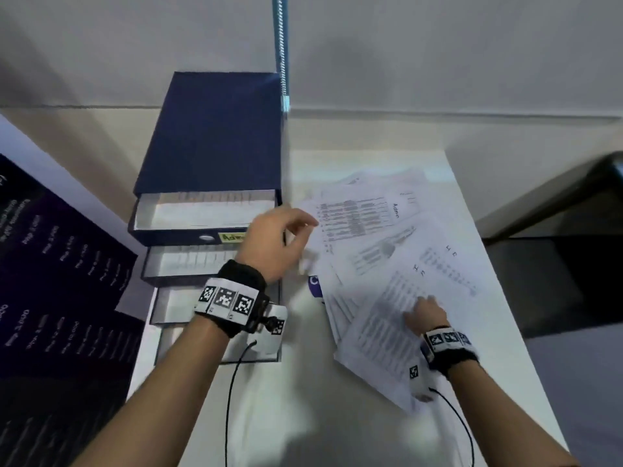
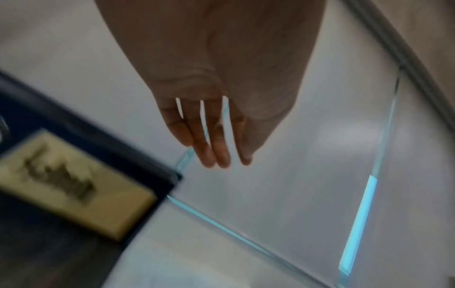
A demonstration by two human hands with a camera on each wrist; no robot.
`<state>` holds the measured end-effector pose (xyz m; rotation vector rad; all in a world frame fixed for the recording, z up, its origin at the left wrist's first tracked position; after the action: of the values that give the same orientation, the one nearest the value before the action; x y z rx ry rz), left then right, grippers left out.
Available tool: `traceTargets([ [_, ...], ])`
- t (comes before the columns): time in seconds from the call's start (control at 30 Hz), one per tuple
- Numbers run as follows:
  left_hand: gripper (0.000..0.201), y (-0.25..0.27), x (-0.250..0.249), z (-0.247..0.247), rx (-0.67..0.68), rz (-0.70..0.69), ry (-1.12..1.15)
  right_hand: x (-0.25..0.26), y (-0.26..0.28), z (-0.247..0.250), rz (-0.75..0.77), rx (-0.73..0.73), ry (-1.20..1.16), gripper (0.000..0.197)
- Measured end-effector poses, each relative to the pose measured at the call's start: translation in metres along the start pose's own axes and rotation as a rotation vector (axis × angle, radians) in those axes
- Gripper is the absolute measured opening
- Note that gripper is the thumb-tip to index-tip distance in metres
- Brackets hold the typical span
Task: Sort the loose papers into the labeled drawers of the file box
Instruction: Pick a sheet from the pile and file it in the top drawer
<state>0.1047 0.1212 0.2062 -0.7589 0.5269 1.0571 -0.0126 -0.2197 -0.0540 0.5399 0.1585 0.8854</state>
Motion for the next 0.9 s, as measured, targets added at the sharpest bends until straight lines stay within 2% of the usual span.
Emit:
traceTargets([
  [0.07, 0.015, 0.011, -0.002, -0.083, 0.263, 0.030, 0.071, -0.003, 0.014, -0.021, 0.069, -0.046, 0.019, 0.053],
  [0.13, 0.019, 0.030, 0.015, -0.161, 0.497, 0.122, -0.004, 0.003, 0.028, -0.028, 0.155, -0.108, 0.000, 0.046],
  [0.2, 0.034, 0.055, 0.040, -0.223, 0.663, 0.255, -0.133, 0.002, 0.033, -0.024, 0.238, -0.092, -0.025, 0.041],
  [0.27, 0.049, 0.077, 0.065, -0.264, 0.748, 0.370, -0.238, -0.022, 0.023, -0.010, 0.182, -0.082, -0.112, 0.047],
  [0.37, 0.055, 0.087, 0.076, -0.299, 0.776, 0.323, -0.420, -0.084, 0.002, 0.015, -0.066, -0.162, -0.203, 0.079],
  [0.43, 0.063, 0.082, 0.074, -0.310, 0.743, 0.307, -0.459, -0.111, -0.006, 0.016, -0.150, -0.151, -0.313, 0.098],
  [0.5, 0.071, 0.074, 0.070, -0.319, 0.705, 0.314, -0.446, -0.128, -0.017, 0.005, -0.198, -0.113, -0.426, 0.107],
  [0.57, 0.069, 0.064, 0.067, -0.323, 0.651, 0.328, -0.447, -0.140, -0.024, -0.001, -0.231, -0.116, -0.547, 0.099],
  [0.63, 0.065, 0.060, 0.064, -0.326, 0.644, 0.361, -0.462, -0.145, -0.027, -0.006, -0.247, -0.123, -0.620, 0.079],
  [0.7, 0.065, 0.062, 0.061, -0.329, 0.685, 0.384, -0.550, -0.141, -0.026, -0.007, -0.223, -0.125, -0.629, 0.068],
  [0.77, 0.065, 0.060, 0.059, -0.330, 0.666, 0.368, -0.628, -0.131, -0.024, -0.008, -0.181, -0.099, -0.621, 0.063],
  [0.83, 0.066, 0.057, 0.056, -0.334, 0.654, 0.345, -0.571, -0.126, -0.028, -0.012, -0.167, -0.059, -0.612, 0.050],
  [0.9, 0.055, 0.057, 0.049, -0.338, 0.672, 0.347, -0.437, -0.131, -0.030, -0.018, -0.197, -0.033, -0.649, 0.038],
])
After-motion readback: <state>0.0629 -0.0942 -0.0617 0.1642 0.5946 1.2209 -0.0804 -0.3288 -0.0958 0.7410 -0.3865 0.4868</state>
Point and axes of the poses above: each hand's wrist, its own y-axis away from the middle knuckle, its own z-axis out of the back of the hand, x = y × z, the point moved 9 cm from there along -y, towards the middle knuckle, and after that the axes turned 5 degrees about -x, right-handed, at the moved point
